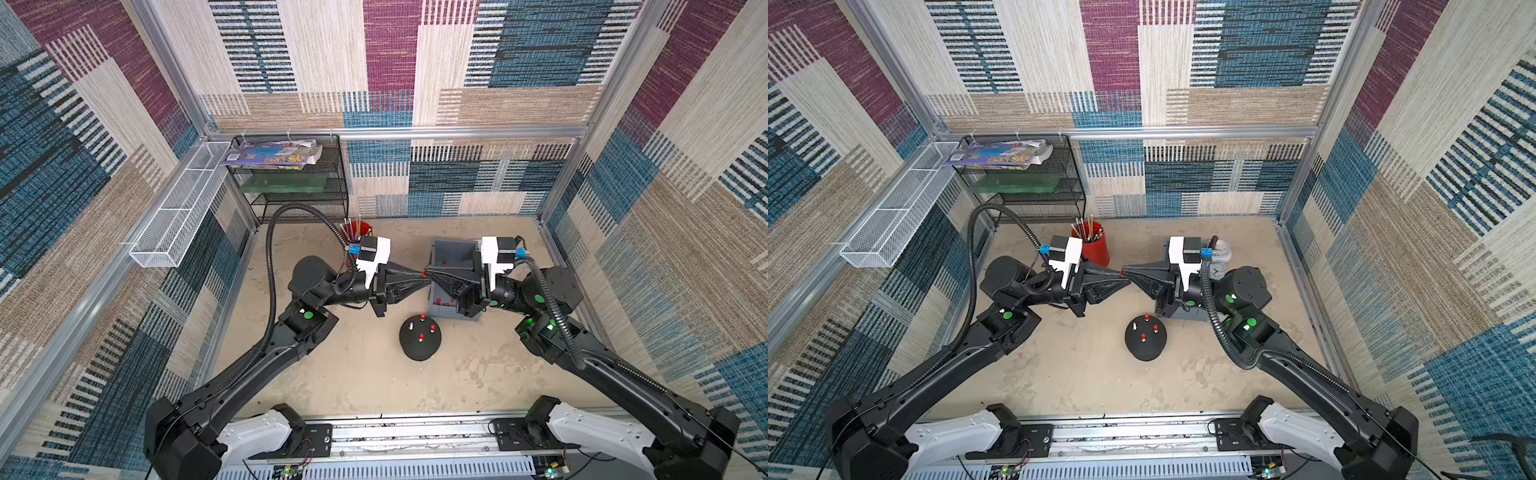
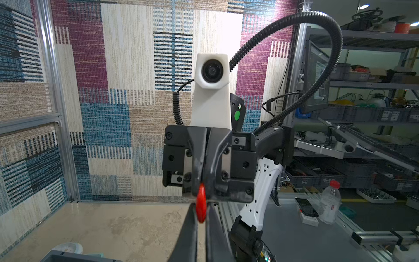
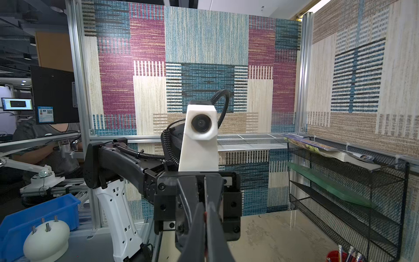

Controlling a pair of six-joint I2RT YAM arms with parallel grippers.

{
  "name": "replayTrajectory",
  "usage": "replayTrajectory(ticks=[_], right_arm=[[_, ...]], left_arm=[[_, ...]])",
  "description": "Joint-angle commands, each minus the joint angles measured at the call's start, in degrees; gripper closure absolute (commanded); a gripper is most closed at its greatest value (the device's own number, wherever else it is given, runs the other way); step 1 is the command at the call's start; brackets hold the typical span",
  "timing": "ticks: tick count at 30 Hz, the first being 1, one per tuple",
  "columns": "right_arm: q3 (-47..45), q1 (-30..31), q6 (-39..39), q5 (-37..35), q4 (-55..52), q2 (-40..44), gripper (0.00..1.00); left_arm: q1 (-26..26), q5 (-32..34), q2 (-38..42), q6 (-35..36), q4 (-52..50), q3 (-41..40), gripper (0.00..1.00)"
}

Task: Cover the protruding screws with screw protection sleeves
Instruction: Pick up the screw protection sleeve from the storage box.

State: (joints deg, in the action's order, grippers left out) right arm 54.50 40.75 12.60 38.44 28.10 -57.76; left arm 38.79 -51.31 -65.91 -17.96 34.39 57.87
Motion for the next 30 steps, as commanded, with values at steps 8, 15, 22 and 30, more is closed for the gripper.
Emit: replayTrajectory(ticks=[8, 15, 22, 30], right_arm=[[1.56, 0.13, -2.29, 1.53, -3.29, -0.07, 0.94], [3.01, 0.13, -3.72, 1.82, -6.29, -0.04, 0.87], [4.83, 0.12, -4.91, 2.43, -9.01, -0.15, 0.66], [15.45, 0.06, -13.95, 5.97, -28.69, -0.81, 0.65]], left_arm=[[0.06, 0.69, 1.29, 2.44, -0.69, -0.08, 1.0], [0.06, -2.11, 1.49, 7.35, -9.28, 2.79, 1.0], [-0.03, -1.56, 1.98, 10.99, -14.3, 3.18, 1.0], [-0.03, -2.79, 3.98, 22.56, -31.95, 7.6, 1.0]])
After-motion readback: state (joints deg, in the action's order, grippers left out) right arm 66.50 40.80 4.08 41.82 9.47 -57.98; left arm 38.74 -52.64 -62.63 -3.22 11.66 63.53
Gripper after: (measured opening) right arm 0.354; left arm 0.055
